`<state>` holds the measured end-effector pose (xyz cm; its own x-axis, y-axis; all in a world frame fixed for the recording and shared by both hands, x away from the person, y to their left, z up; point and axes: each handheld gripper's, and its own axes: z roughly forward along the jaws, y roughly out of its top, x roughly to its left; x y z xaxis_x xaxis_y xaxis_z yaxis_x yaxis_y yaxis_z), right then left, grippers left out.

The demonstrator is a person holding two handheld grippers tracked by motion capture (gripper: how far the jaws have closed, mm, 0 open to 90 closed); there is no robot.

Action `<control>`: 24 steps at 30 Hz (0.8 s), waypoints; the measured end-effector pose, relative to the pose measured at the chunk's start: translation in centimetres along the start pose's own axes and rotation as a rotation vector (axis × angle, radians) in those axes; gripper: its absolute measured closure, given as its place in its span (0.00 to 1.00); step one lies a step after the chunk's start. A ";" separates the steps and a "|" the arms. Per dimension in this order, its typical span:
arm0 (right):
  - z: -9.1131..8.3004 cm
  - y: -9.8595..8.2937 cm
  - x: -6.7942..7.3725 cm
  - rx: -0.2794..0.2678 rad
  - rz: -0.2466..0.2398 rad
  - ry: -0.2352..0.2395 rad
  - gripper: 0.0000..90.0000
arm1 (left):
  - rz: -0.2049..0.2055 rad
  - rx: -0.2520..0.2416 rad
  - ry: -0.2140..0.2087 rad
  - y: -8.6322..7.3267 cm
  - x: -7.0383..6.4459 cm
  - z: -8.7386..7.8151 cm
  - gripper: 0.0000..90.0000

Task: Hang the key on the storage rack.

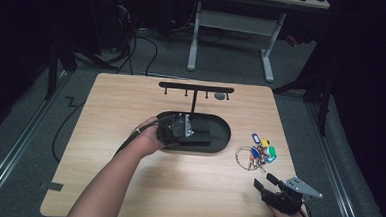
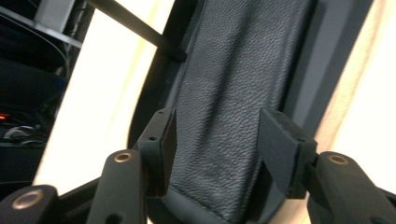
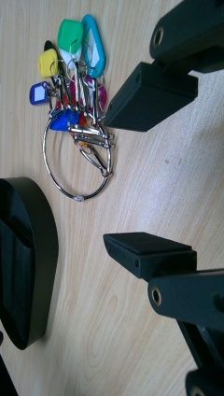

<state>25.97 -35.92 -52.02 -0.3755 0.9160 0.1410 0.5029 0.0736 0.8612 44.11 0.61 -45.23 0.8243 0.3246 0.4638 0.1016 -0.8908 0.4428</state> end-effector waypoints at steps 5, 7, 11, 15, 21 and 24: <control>0.1 0.1 0.1 -0.001 -0.006 0.003 0.42 | -0.044 -0.031 -0.026 -0.7 -0.7 -0.7 0.52; 0.0 0.1 0.2 0.000 -0.007 0.006 0.42 | -0.048 -0.024 -0.036 -0.9 -0.9 -1.0 0.52; 0.0 0.2 0.2 0.000 -0.013 0.006 0.42 | -0.098 -0.074 -0.054 -1.6 -1.2 -1.9 0.54; 0.2 0.1 0.3 0.004 -0.016 0.007 0.42 | -0.152 -0.121 -0.077 -2.5 -1.4 -2.7 0.54; 0.2 0.1 0.3 0.009 -0.019 0.007 0.42 | -0.264 -0.215 -0.102 -4.9 -2.1 -3.9 0.53; 0.2 0.1 0.4 0.012 -0.019 0.006 0.42 | -0.292 -0.228 -0.110 -5.8 -2.4 -4.2 0.53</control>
<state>26.06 -35.46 -52.01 -0.3894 0.9122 0.1278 0.5051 0.0954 0.8578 39.19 6.34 -45.76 0.8351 0.5069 0.2137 0.2242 -0.6683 0.7093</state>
